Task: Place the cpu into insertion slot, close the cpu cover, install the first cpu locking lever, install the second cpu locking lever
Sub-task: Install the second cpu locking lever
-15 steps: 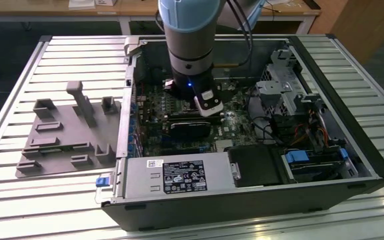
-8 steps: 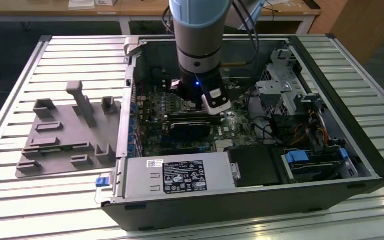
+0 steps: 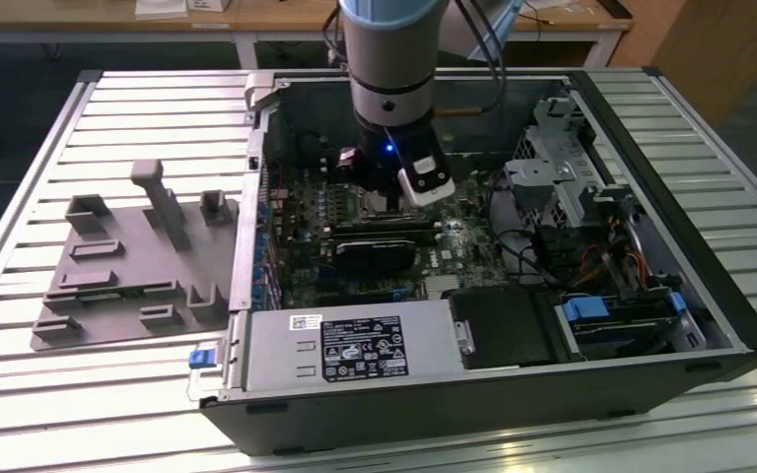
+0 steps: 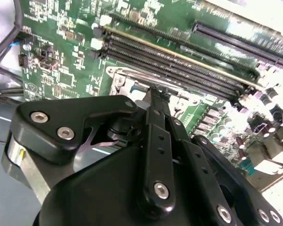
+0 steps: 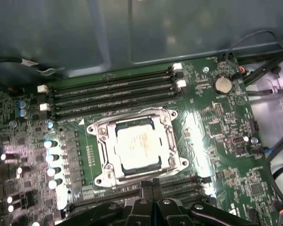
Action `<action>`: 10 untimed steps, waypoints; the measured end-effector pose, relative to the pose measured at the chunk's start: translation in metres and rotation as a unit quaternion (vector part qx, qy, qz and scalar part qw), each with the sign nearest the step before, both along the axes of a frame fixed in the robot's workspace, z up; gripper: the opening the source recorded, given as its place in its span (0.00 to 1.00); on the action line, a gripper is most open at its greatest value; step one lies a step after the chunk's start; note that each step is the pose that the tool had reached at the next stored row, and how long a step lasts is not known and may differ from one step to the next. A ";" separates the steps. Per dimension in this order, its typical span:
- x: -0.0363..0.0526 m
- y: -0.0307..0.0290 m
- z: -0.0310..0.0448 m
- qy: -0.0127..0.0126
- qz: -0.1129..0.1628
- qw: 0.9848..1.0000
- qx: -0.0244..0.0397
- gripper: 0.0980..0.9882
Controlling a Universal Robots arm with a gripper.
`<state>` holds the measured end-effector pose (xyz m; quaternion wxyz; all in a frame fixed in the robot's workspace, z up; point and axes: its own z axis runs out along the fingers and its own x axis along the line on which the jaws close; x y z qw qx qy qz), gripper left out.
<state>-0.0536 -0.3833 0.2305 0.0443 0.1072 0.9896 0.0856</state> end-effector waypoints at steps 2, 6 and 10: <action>0.0003 0.0063 -0.0001 0.000 0.000 1.000 -0.008 0.00; 0.0011 0.0180 -0.0002 0.000 0.000 1.000 -0.018 0.00; 0.0020 0.0301 -0.0003 0.000 0.000 1.000 -0.025 0.00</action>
